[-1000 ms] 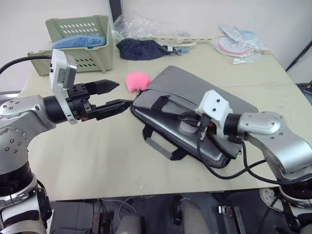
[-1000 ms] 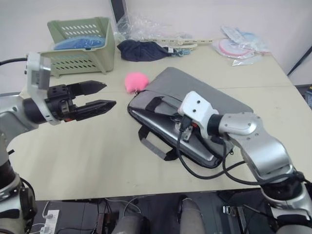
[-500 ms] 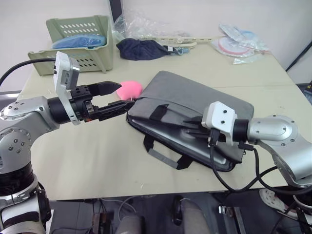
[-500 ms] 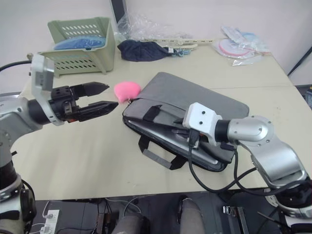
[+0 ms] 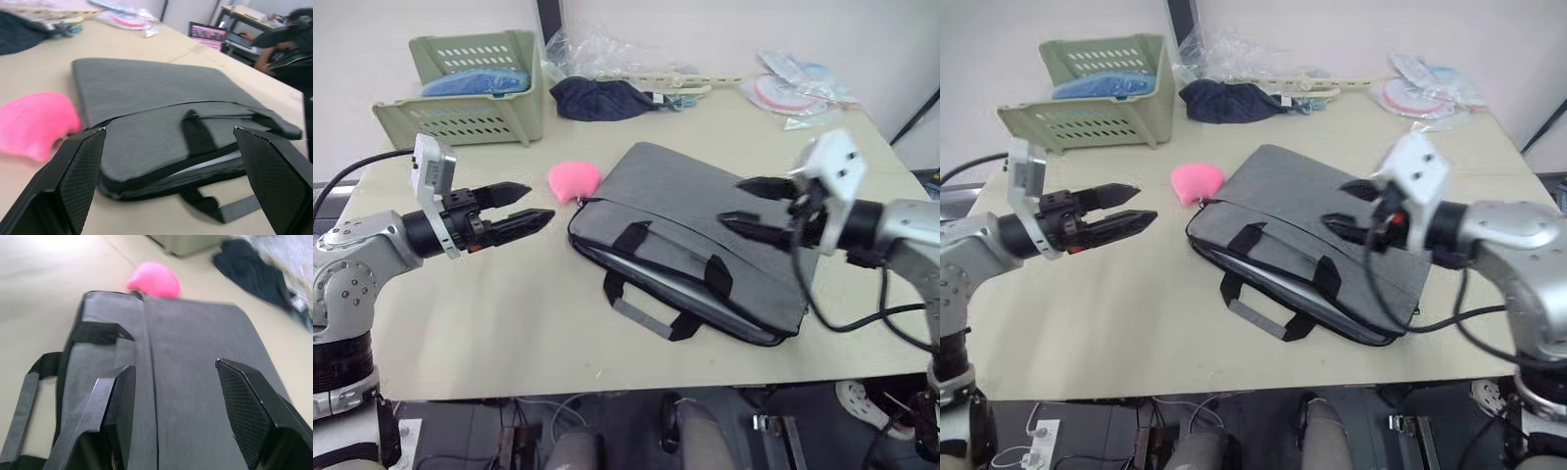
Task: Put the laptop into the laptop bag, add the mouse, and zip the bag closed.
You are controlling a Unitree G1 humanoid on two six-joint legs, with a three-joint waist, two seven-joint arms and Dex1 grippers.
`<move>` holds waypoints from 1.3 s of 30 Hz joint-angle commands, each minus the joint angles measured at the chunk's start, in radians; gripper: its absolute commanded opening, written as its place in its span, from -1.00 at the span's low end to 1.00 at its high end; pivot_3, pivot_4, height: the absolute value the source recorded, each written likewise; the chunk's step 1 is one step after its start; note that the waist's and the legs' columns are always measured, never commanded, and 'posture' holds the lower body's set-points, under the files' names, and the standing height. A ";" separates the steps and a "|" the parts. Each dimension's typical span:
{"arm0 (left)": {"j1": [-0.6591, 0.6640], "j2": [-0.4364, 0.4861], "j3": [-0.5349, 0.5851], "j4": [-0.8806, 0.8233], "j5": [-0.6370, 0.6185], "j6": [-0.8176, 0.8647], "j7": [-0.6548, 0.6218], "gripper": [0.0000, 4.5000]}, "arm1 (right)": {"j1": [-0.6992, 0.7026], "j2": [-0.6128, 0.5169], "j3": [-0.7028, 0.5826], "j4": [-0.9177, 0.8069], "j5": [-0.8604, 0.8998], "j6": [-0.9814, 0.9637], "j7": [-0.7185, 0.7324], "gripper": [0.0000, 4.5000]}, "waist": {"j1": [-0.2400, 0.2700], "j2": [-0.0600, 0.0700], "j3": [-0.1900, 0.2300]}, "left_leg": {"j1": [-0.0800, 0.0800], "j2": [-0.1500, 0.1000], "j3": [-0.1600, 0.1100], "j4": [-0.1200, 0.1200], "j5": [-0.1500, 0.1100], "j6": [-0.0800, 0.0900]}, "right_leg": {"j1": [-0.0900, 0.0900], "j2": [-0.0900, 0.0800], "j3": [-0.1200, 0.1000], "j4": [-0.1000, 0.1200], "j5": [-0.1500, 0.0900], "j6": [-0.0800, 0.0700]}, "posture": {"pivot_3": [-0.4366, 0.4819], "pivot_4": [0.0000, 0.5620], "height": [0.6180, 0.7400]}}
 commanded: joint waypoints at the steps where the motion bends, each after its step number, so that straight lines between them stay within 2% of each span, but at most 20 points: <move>1: -0.057 0.006 -0.022 0.135 0.073 -0.132 -0.053 1.00 | 0.086 -0.061 -0.169 -0.012 0.063 0.098 0.001 0.30 | 0.013 0.000 0.000 | 0.000 0.000 0.000 0.000 0.000 0.000 | 0.000 0.000 0.000 0.000 0.000 0.000 | -0.05 -0.47 1.00; 3: -0.109 -0.018 -0.054 0.276 0.112 -0.197 -0.092 1.00 | 0.186 -0.042 -0.313 -0.035 0.105 0.196 -0.020 0.30 | 0.028 -0.001 0.000 | 0.000 0.000 0.000 0.000 0.000 0.000 | 0.000 0.000 0.000 0.000 0.000 0.000 | -0.05 -0.47 1.00; 6: -0.151 -0.039 -0.098 0.413 0.162 -0.266 -0.146 1.00 | 0.306 0.004 -0.435 -0.111 0.187 0.282 -0.029 0.30 | 0.036 -0.001 -0.001 | -0.001 0.000 0.002 0.000 0.000 0.001 | 0.001 0.000 0.000 0.000 0.000 0.000 | -0.05 -0.47 1.00; 8: -0.179 -0.069 -0.125 0.513 0.196 -0.314 -0.166 1.00 | 0.413 0.036 -0.500 -0.158 0.194 0.306 -0.033 0.30 | 0.036 -0.001 -0.001 | -0.001 0.000 0.003 0.000 -0.001 0.001 | 0.001 0.000 0.000 0.000 0.000 0.000 | -0.05 -0.47 1.00; 11: -0.205 -0.090 -0.141 0.596 0.226 -0.356 -0.188 1.00 | 0.463 0.071 -0.551 -0.186 0.219 0.322 -0.063 0.30 | 0.038 -0.002 -0.001 | -0.002 0.000 0.004 -0.001 -0.001 0.001 | 0.001 0.000 0.000 0.001 0.000 0.000 | -0.05 -0.47 1.00; 15: -0.279 -0.169 -0.170 0.796 0.283 -0.443 -0.214 1.00 | 0.595 0.203 -0.623 -0.254 0.226 0.327 -0.139 0.30 | 0.040 -0.007 -0.004 | 0.000 0.000 0.007 -0.001 -0.001 0.002 | 0.002 0.000 0.002 0.002 0.000 0.001 | -0.05 -0.47 1.00; 22: -0.365 -0.245 -0.174 0.957 0.335 -0.509 -0.240 1.00 | 0.719 0.273 -0.677 -0.268 0.242 0.277 -0.195 0.30 | 0.035 -0.008 -0.005 | 0.003 -0.002 0.012 -0.001 -0.002 0.004 | 0.002 0.000 0.007 0.003 0.001 0.001 | -0.05 -0.47 1.00; 39: -0.407 -0.348 -0.166 1.102 0.387 -0.510 -0.242 1.00 | 0.764 0.442 -0.649 -0.264 0.383 0.204 -0.399 0.30 | 0.038 -0.010 -0.007 | 0.004 -0.002 0.013 -0.001 -0.003 0.005 | 0.002 0.000 0.008 0.004 0.001 0.001 | -0.05 -0.47 1.00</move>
